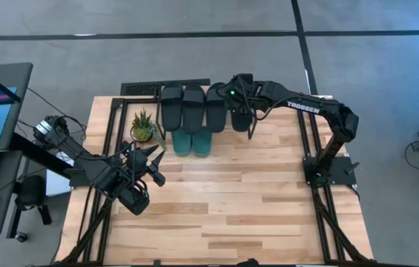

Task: Pick and place slides into the shelf
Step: Put the black slide on the shelf

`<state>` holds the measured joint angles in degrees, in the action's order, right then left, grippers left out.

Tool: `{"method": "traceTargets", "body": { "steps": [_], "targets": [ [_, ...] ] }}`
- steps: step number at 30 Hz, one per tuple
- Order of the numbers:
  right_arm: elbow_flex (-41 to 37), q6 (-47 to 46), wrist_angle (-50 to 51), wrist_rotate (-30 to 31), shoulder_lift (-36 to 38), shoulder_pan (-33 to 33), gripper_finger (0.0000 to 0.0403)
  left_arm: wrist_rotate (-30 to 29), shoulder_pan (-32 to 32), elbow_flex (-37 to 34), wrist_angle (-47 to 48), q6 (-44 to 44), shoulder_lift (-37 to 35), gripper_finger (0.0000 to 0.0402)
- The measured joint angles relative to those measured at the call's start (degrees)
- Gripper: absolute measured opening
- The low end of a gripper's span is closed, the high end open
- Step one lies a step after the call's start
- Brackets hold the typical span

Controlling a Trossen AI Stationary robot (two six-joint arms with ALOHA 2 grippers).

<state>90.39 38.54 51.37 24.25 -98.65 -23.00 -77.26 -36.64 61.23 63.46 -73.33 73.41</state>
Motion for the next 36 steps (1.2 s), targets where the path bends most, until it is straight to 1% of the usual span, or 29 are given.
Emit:
{"method": "traceTargets", "body": {
  "steps": [4,11,19,22,36],
  "targets": [
    [0.00,-2.55,0.01,-0.10,0.00,0.00,0.0000,0.01,0.00,0.00,0.00,-0.14,0.00,0.0125],
    [0.00,-4.21,1.82,-0.34,0.00,0.02,0.0002,-0.02,0.04,0.00,0.02,-0.22,0.00,0.0125],
    [-0.02,-5.98,2.84,-0.86,0.00,-0.02,0.0050,-0.03,0.04,0.00,0.00,-0.64,0.00,0.0125],
    [-0.02,-5.98,3.03,-0.85,0.00,-0.02,0.0059,0.01,0.04,0.00,-0.02,-0.93,0.00,0.0125],
    [-0.02,-5.68,3.04,-1.51,0.00,0.11,0.0064,0.04,0.04,0.00,-0.20,-1.04,0.00,0.0125]
  ]
}}
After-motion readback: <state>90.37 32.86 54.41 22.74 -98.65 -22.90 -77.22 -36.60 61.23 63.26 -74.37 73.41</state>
